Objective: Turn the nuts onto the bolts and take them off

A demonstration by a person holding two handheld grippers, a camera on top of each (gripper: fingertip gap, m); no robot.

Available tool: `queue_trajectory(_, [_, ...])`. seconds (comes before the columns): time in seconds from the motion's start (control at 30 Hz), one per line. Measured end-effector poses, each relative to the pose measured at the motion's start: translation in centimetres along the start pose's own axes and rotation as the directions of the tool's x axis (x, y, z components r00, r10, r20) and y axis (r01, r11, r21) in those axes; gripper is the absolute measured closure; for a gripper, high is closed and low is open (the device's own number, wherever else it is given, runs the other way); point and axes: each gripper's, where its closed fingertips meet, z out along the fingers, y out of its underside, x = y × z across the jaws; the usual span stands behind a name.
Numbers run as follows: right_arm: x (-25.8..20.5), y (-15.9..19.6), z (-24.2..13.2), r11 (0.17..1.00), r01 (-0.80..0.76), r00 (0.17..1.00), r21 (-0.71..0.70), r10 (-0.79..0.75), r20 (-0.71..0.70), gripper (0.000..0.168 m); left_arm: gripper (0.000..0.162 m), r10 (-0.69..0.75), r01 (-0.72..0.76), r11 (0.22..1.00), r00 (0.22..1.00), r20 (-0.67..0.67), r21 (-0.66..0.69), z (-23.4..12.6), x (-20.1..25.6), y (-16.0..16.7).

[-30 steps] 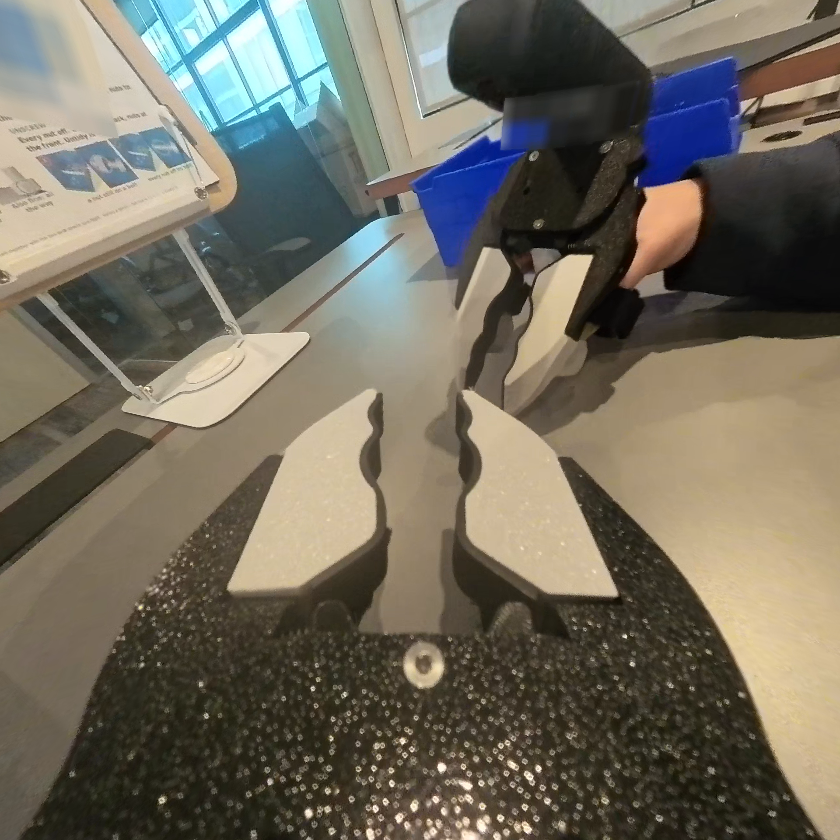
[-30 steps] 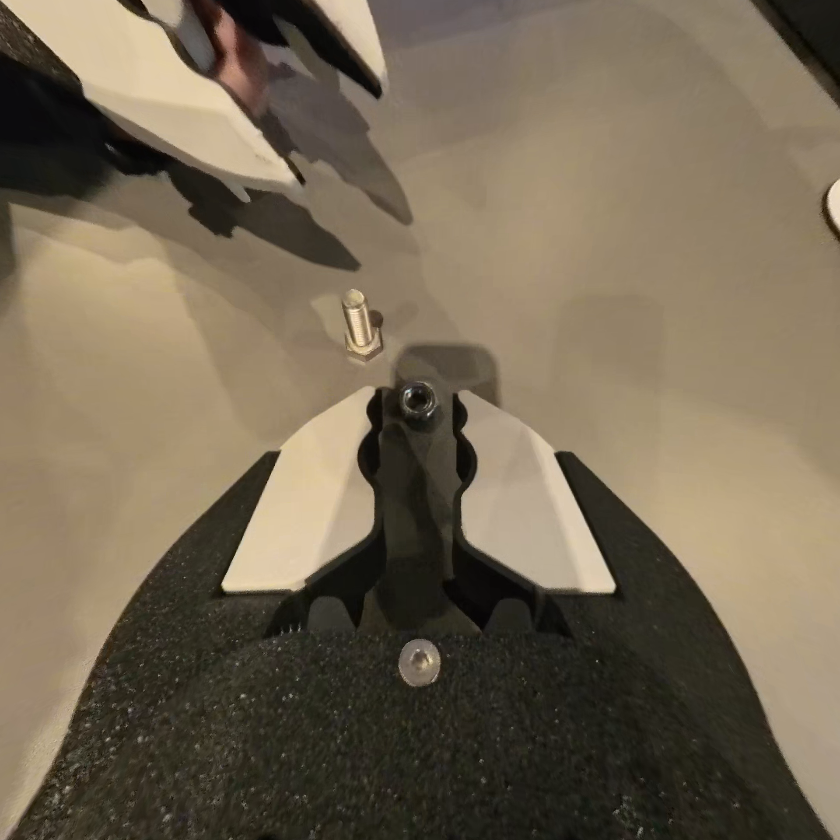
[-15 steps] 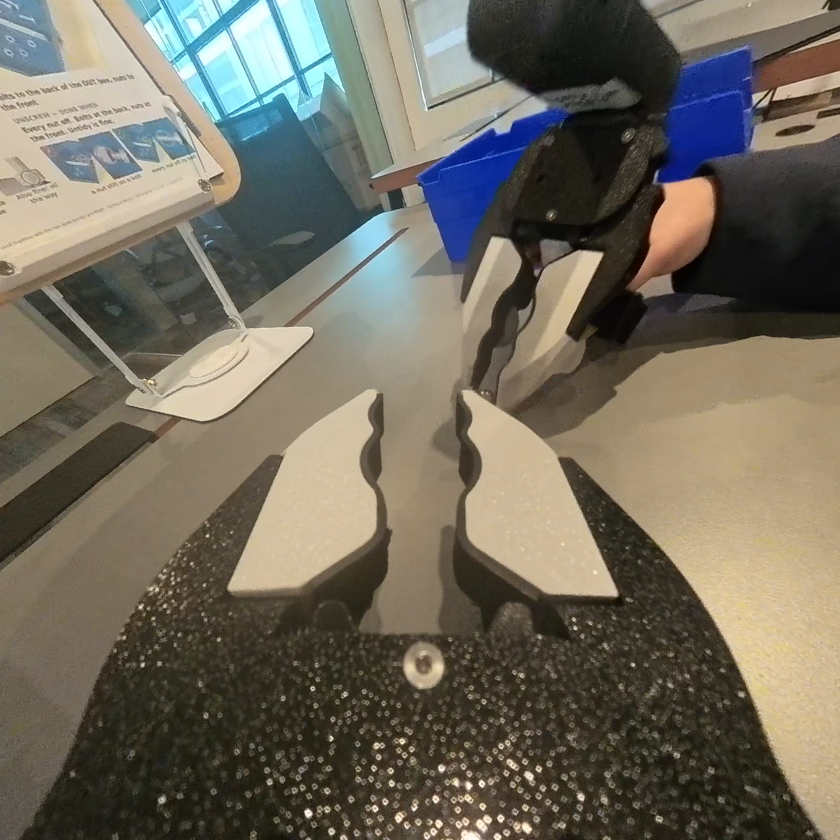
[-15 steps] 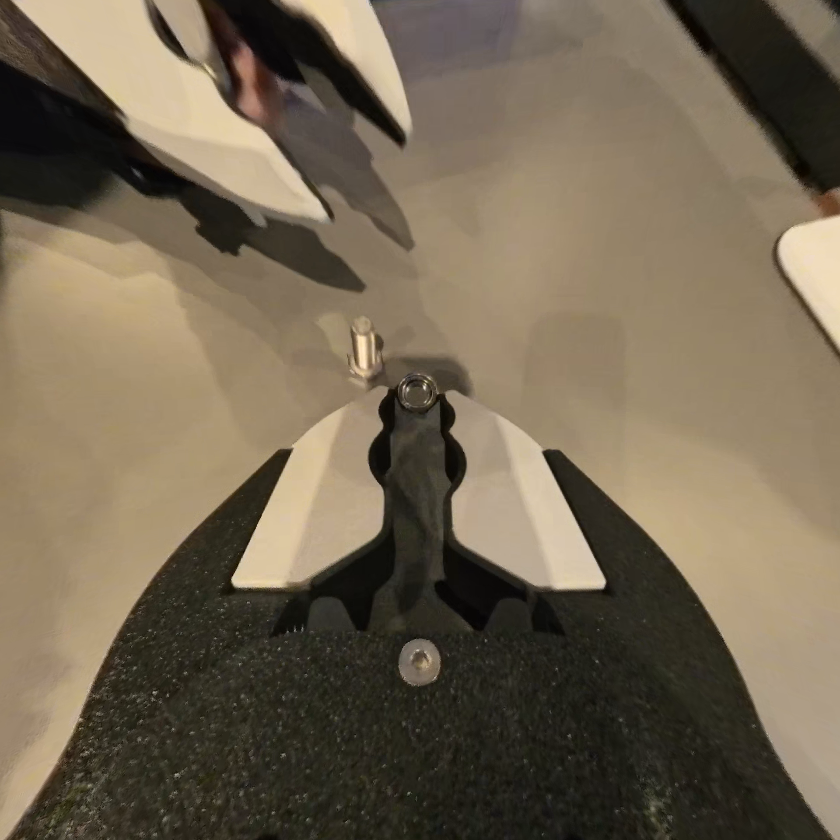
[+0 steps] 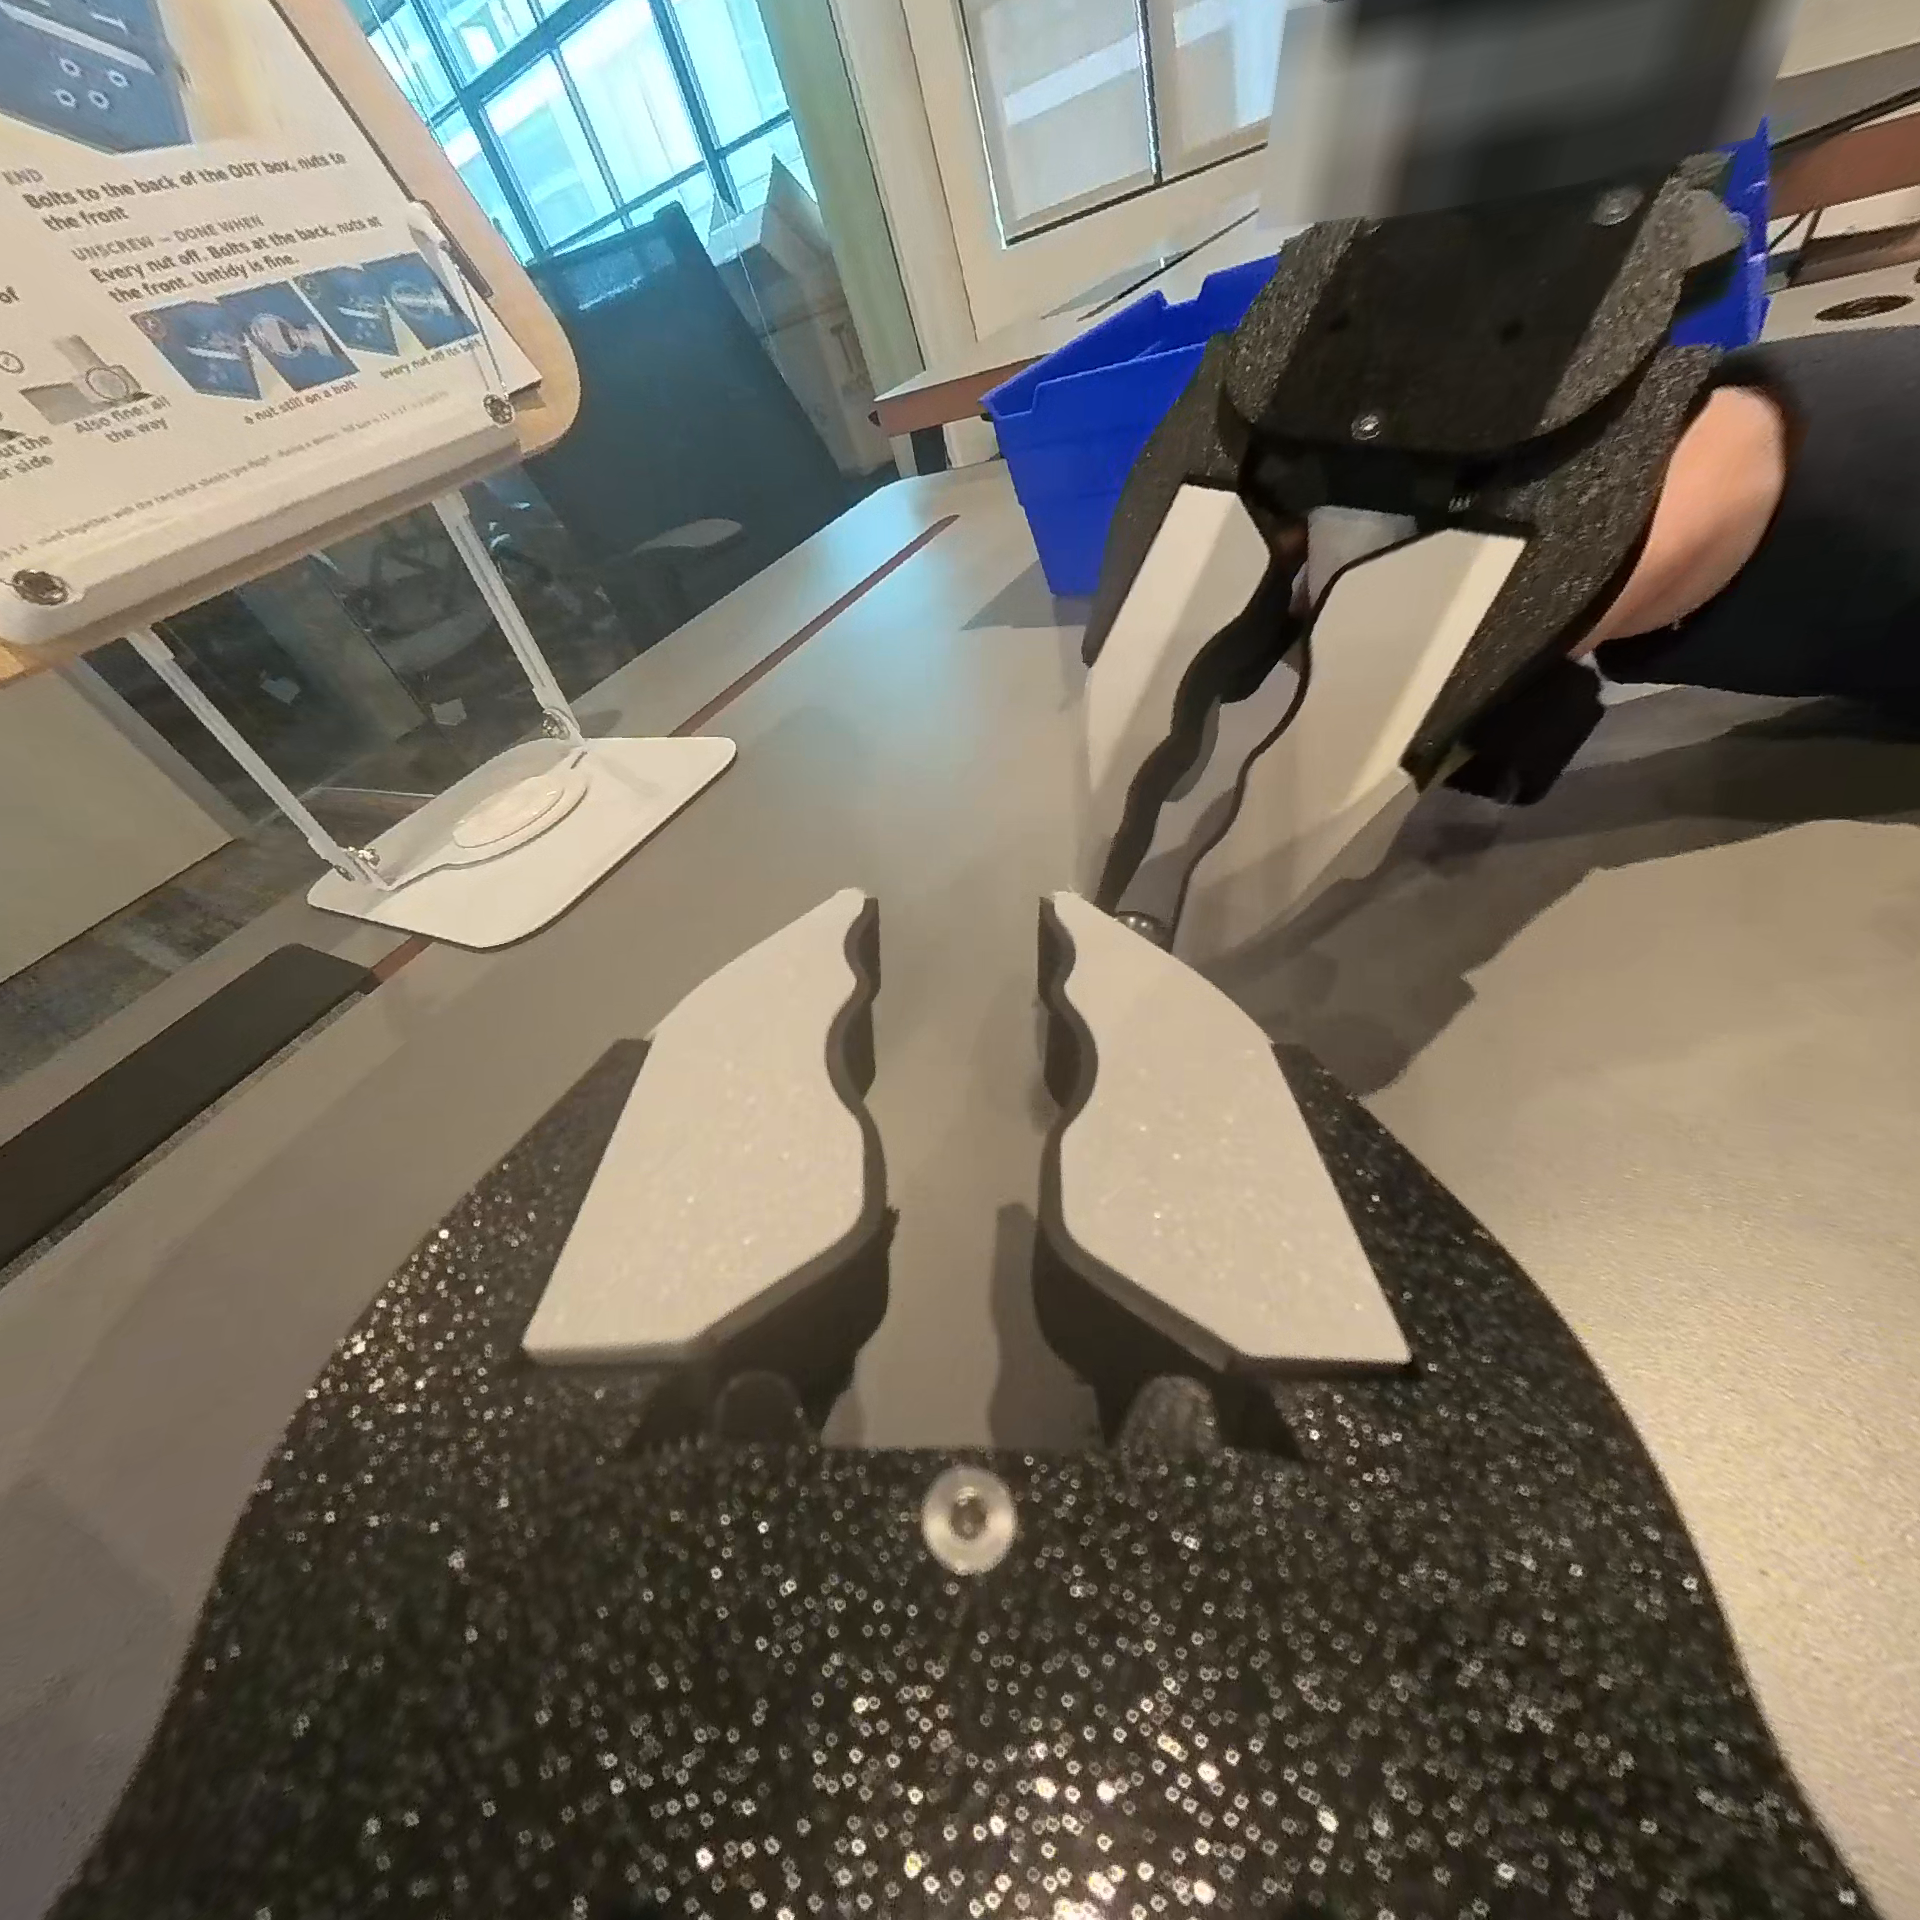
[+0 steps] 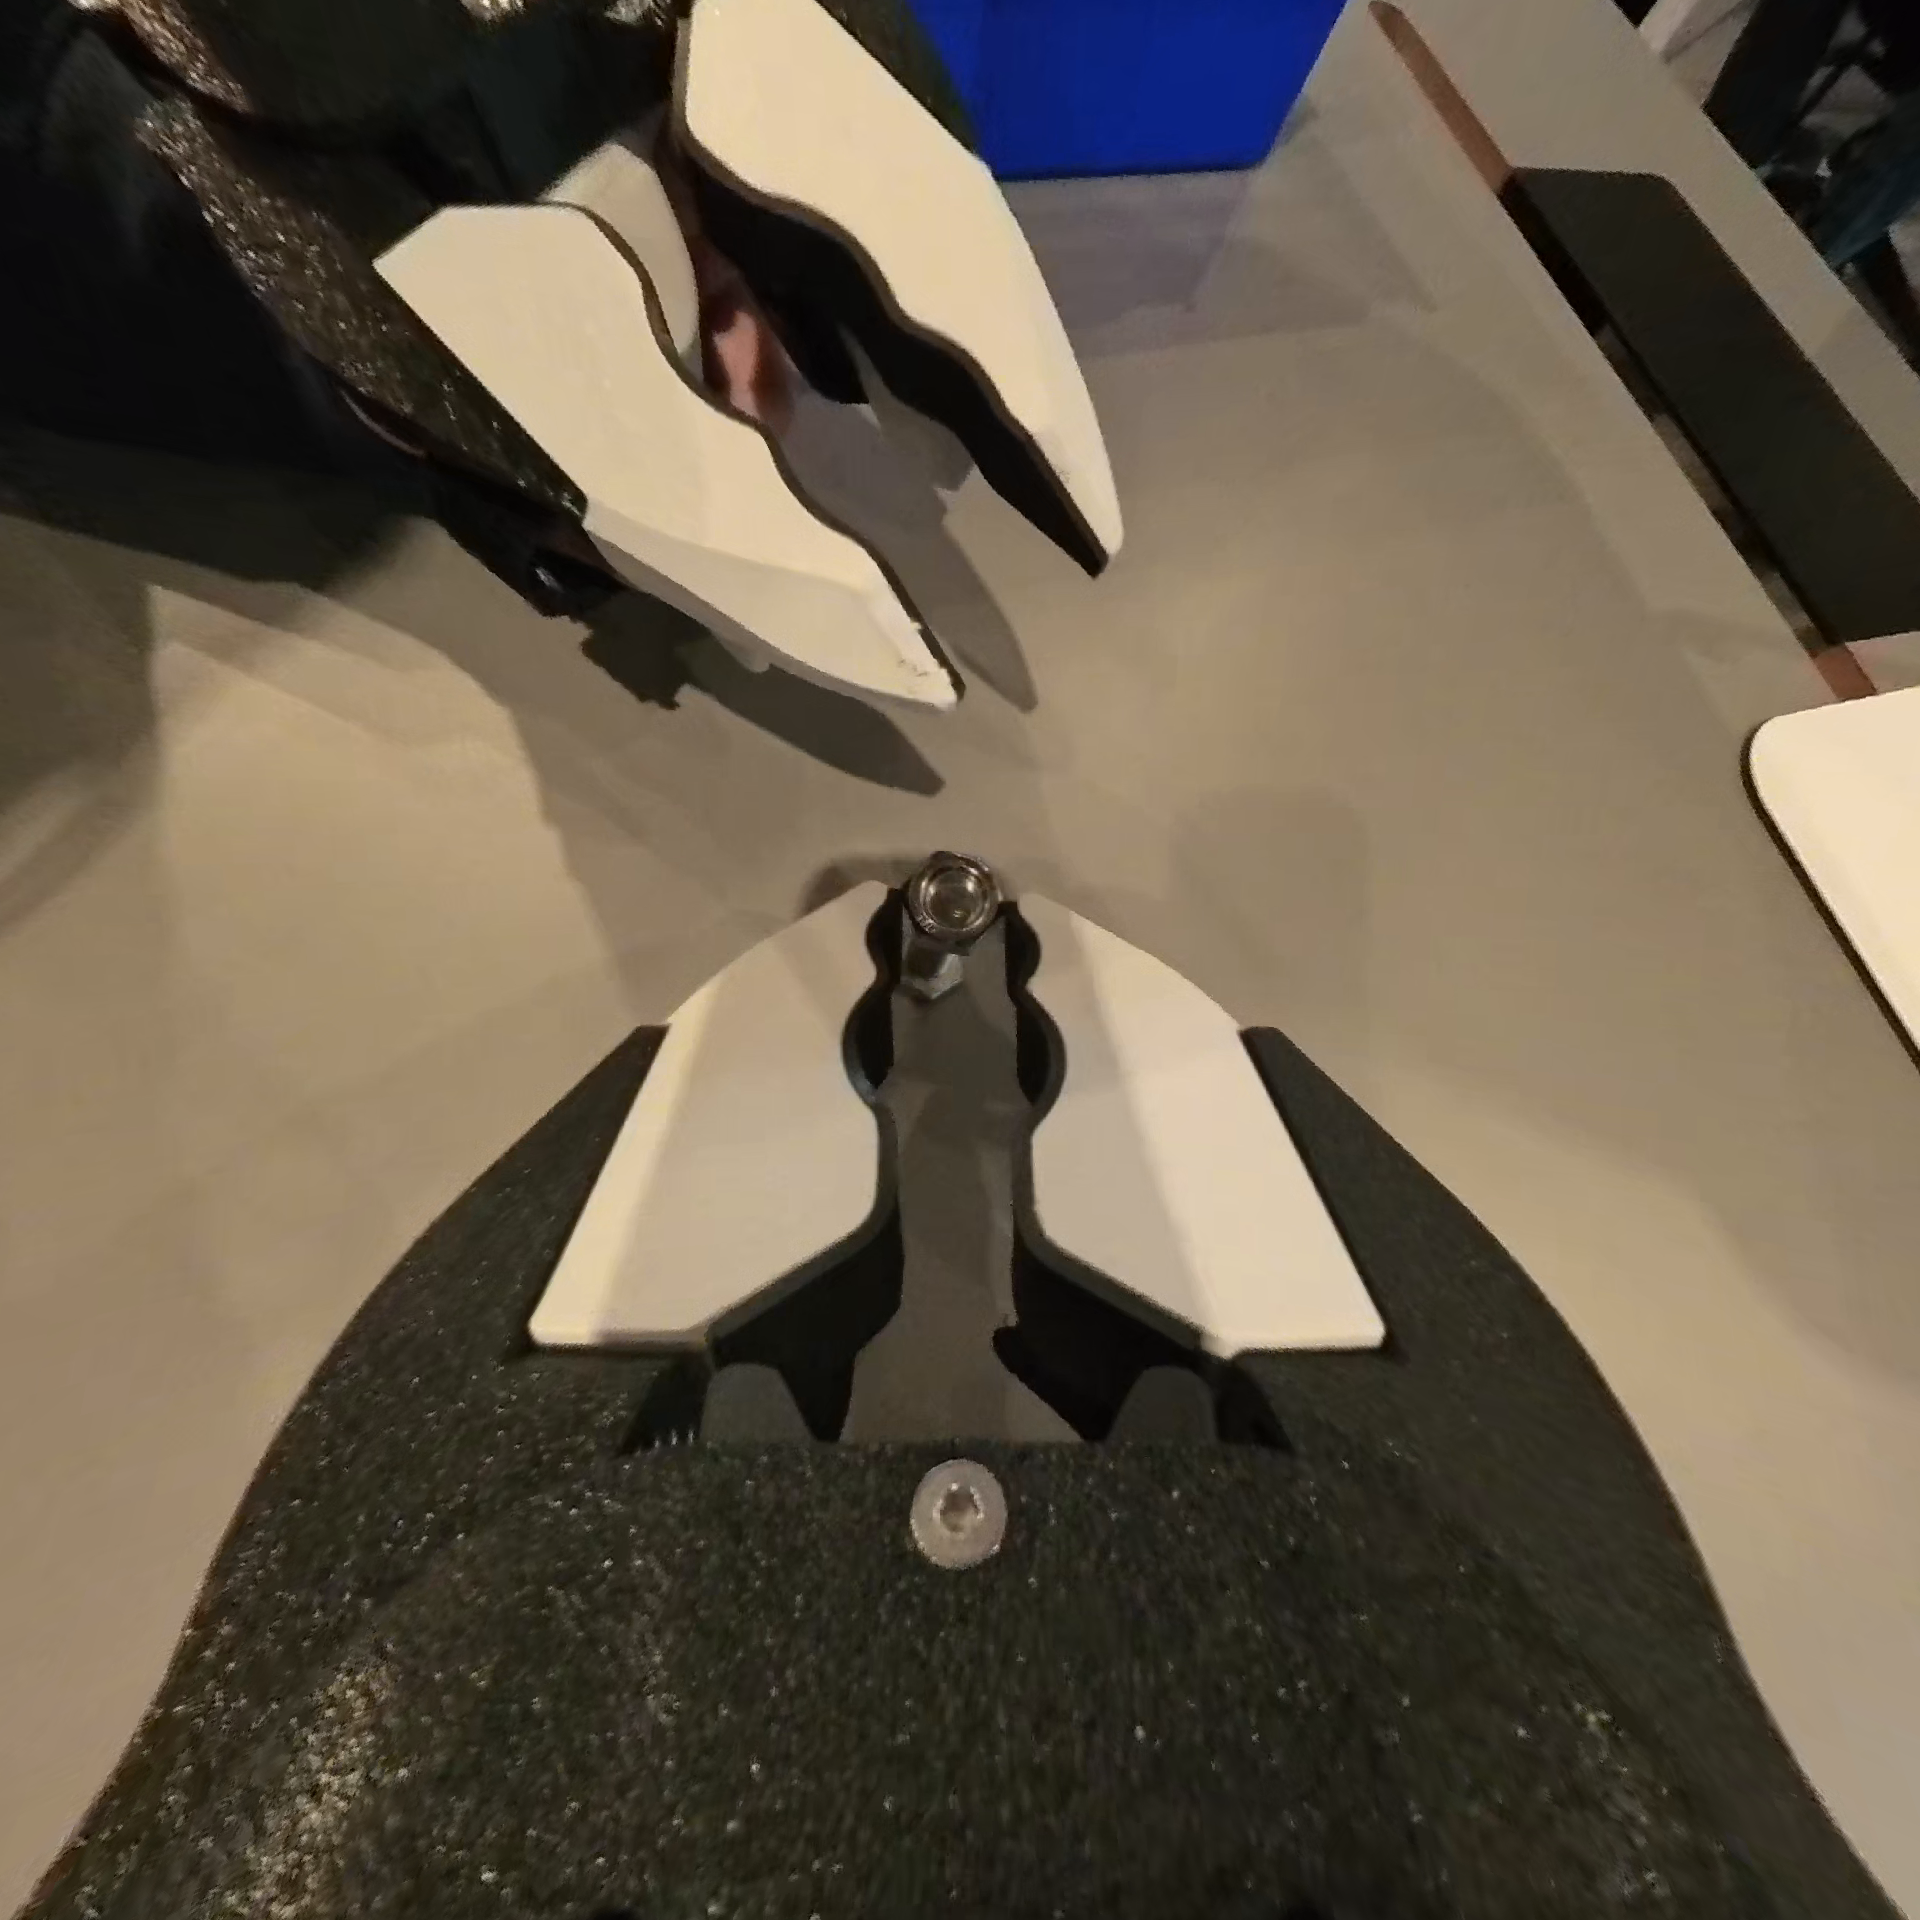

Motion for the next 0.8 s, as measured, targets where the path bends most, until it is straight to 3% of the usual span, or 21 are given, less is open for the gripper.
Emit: queue_trajectory(0.8, [-0.15,0.16,0.53,0.999,-0.007,1.000,-0.033,0.007,-0.005,0.149,0.134,0.017,-0.017,1.000,1.000,-0.023,-0.019,0.17,0.40,0.24])
